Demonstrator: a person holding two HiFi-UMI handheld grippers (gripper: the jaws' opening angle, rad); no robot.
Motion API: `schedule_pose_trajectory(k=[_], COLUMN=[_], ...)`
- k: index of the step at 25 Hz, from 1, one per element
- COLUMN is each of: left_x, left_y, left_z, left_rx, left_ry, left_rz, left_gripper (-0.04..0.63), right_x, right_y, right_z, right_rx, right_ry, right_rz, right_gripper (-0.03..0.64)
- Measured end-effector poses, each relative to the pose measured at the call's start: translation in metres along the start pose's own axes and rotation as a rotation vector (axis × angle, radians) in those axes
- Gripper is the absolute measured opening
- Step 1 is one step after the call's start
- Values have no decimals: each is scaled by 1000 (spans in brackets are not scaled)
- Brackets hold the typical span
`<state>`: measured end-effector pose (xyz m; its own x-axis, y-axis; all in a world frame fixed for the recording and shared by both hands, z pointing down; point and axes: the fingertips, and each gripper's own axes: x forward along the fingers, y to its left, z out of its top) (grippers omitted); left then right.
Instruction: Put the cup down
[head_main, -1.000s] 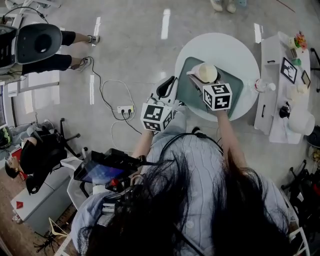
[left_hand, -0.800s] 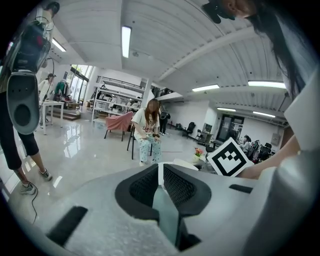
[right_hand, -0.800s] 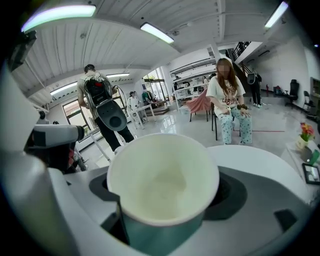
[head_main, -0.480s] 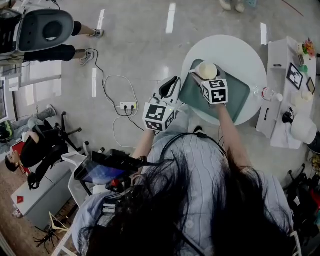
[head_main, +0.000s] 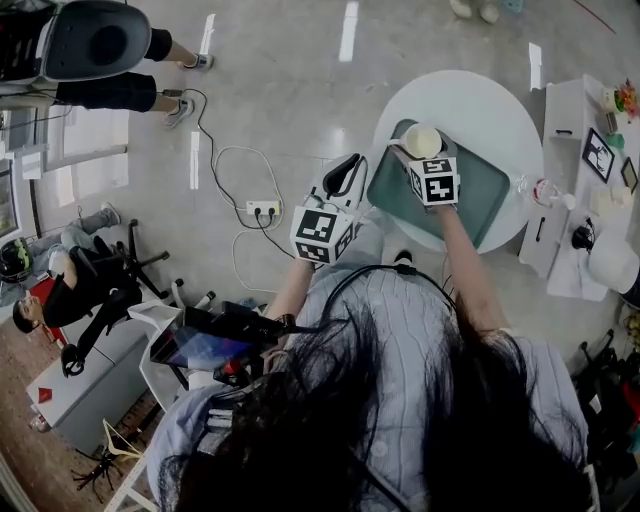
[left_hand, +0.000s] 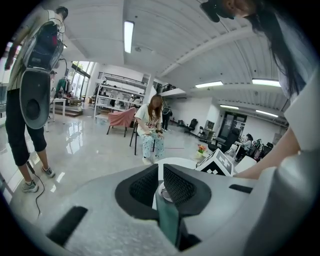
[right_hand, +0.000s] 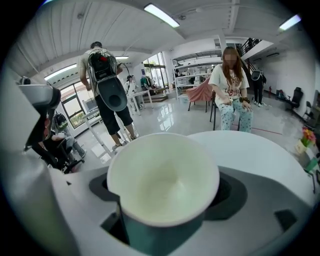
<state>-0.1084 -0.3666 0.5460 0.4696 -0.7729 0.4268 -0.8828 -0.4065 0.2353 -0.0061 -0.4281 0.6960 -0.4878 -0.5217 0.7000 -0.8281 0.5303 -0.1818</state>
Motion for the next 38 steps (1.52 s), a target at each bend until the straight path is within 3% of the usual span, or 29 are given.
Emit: schedule_pose_trajectory(k=[7, 24, 31, 38], left_x=[-6, -18, -24, -25], left_y=[9, 9, 7, -2], left_z=[-2, -5, -6, -3], left_rx=[-8, -3, 3, 14], left_ry=[3, 2, -2, -14], left_rz=[18, 41, 51, 42], left_gripper=[44, 43, 43, 43], right_x=[5, 2, -9, -46], right_y=[6, 13, 12, 11], right_z=[2, 0, 8, 22], right_rx=[-55, -48, -10, 97], right_ry=[-23, 5, -38, -143], right_rz=[13, 12, 4, 36], right_gripper=[434, 437, 437, 436])
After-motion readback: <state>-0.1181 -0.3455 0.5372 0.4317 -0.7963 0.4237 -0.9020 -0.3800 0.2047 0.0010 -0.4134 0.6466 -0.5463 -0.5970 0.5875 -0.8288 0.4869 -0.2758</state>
